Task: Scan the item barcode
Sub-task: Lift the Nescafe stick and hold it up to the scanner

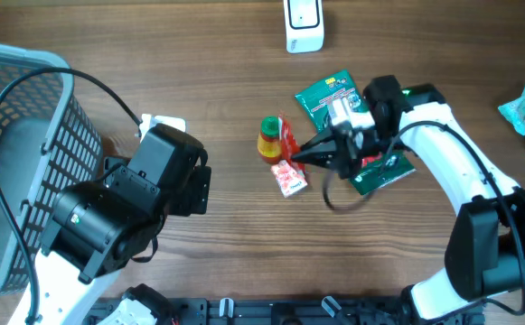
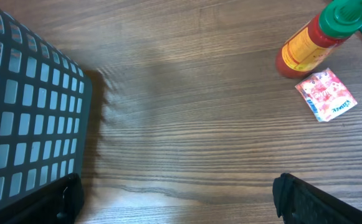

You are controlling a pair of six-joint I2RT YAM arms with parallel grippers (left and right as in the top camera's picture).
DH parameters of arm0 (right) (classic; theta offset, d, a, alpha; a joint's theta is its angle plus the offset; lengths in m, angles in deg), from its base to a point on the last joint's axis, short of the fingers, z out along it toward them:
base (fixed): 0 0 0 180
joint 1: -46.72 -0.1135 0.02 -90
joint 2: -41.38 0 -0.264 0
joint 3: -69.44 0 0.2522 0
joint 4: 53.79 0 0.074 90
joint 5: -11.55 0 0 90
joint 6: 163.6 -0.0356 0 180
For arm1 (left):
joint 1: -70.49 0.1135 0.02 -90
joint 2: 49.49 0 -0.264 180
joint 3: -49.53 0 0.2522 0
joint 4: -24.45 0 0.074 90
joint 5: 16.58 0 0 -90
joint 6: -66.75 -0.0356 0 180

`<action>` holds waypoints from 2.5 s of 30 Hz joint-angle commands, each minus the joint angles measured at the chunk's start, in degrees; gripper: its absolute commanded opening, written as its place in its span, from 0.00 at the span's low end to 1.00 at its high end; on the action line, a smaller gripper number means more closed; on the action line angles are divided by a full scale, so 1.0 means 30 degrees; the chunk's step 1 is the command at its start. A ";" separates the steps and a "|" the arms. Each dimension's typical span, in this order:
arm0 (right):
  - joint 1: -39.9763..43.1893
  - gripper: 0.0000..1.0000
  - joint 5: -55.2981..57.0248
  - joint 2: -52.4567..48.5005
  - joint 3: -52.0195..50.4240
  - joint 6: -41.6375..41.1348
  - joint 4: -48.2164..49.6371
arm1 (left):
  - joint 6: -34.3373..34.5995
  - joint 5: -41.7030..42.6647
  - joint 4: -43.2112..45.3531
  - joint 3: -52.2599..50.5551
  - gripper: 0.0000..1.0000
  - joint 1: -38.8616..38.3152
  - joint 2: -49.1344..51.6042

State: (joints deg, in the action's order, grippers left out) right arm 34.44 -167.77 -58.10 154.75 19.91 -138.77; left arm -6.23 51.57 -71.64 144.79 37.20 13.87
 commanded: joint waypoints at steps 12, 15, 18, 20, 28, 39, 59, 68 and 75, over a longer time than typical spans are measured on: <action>-0.0350 0.04 -0.1224 0.0240 0.0211 0.4758 1.8149 | -0.0029 -0.0240 0.0000 0.0022 1.00 0.0066 -0.0102; -0.0780 0.04 -0.1224 0.0372 0.0211 0.4765 1.8680 | -0.0029 -0.0240 0.0000 0.0022 1.00 0.0066 -0.0102; -0.0852 0.04 -0.1231 0.0459 0.0211 0.4750 1.8251 | -0.0029 -0.0240 0.0000 0.0022 1.00 0.0066 -0.0102; -0.0845 0.04 -0.1231 0.1122 0.0204 0.4758 1.6888 | -0.0029 -0.0240 0.0000 0.0022 1.00 0.0066 -0.0102; 0.0896 0.04 -0.1224 0.4546 0.0204 0.4758 0.6739 | -0.0029 -0.0240 0.0000 0.0022 1.00 0.0066 -0.0102; 0.3402 0.05 0.0321 0.5253 0.0146 0.4626 -0.0984 | -0.0029 -0.0240 0.0000 0.0022 1.00 0.0066 -0.0102; 0.3395 0.04 1.6560 0.2922 0.0109 -3.5503 1.2160 | -0.0029 -0.0240 0.0000 0.0022 1.00 0.0066 -0.0102; 0.1668 0.05 1.8622 -0.1545 0.0306 -3.9284 1.7755 | -0.0029 -0.0240 0.0000 0.0022 1.00 0.0066 -0.0102; 0.1290 0.05 1.8557 -0.6717 0.5297 -4.0180 1.9934 | -0.0029 -0.0240 0.0000 0.0022 1.00 0.0066 -0.0102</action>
State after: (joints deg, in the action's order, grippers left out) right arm 38.66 -112.45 -73.20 163.10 -99.27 -79.27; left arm -6.23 51.57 -71.59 144.79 37.20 13.87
